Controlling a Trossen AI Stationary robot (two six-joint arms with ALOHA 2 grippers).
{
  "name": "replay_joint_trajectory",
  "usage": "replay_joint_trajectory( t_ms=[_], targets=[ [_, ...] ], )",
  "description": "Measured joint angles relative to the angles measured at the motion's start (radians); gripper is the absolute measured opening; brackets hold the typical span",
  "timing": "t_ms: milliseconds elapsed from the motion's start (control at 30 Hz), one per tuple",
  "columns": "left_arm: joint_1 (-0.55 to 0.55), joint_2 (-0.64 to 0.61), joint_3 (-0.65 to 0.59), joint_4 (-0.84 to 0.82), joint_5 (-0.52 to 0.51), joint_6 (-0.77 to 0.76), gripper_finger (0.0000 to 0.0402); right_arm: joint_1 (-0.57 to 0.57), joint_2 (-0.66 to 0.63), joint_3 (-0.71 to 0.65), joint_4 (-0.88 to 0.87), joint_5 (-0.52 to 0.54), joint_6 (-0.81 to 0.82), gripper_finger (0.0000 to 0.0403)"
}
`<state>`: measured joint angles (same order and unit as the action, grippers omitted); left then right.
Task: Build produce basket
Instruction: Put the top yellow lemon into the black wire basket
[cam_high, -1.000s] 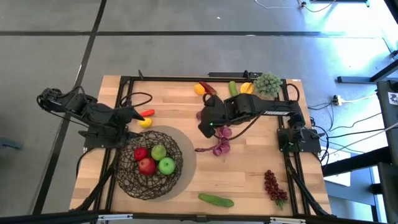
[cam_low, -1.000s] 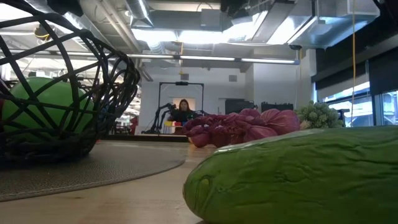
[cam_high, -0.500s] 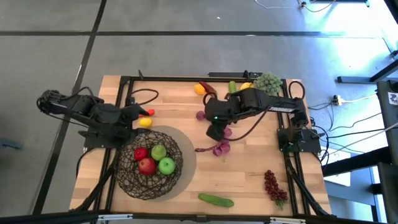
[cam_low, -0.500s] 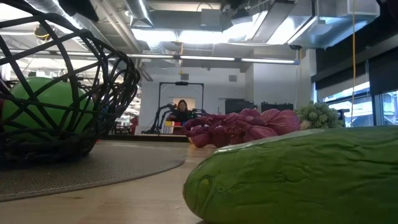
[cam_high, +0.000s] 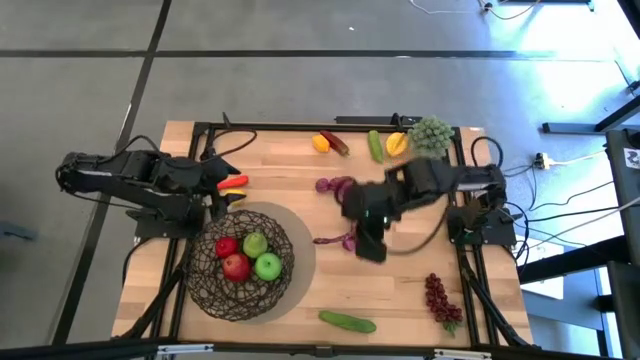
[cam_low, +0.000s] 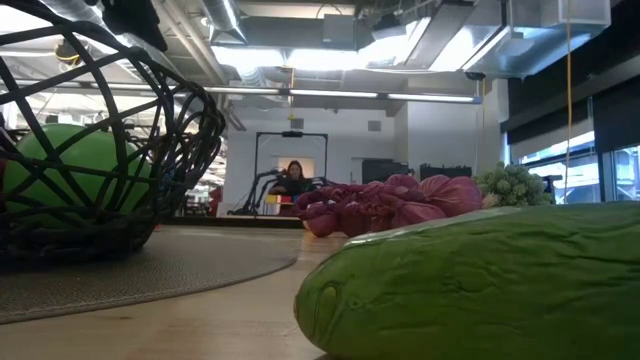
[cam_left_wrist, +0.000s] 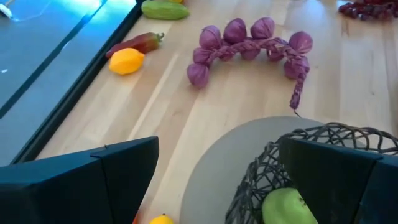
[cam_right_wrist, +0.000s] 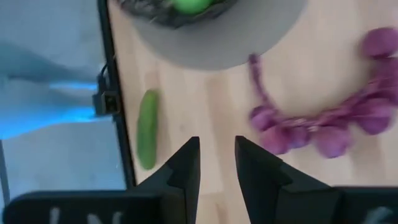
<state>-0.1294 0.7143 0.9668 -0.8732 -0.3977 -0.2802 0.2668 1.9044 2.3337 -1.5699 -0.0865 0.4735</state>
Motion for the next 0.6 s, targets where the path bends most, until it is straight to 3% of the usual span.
replay_joint_trajectory(
  t_ms=[300,467,600],
  targets=[
    [0.014,-0.01,0.0,-0.008,0.075,0.005,0.0324,0.159,0.125,0.0,0.015,-0.02,0.143,0.0094],
    [0.013,-0.01,0.0,-0.008,0.166,0.066,0.0324,0.211,0.221,0.0,0.081,-0.079,0.212,0.0094],
    [0.013,-0.01,0.0,-0.008,0.177,0.081,0.0324,0.224,0.306,-0.001,0.1,-0.095,0.3,0.0094]
  ],
)
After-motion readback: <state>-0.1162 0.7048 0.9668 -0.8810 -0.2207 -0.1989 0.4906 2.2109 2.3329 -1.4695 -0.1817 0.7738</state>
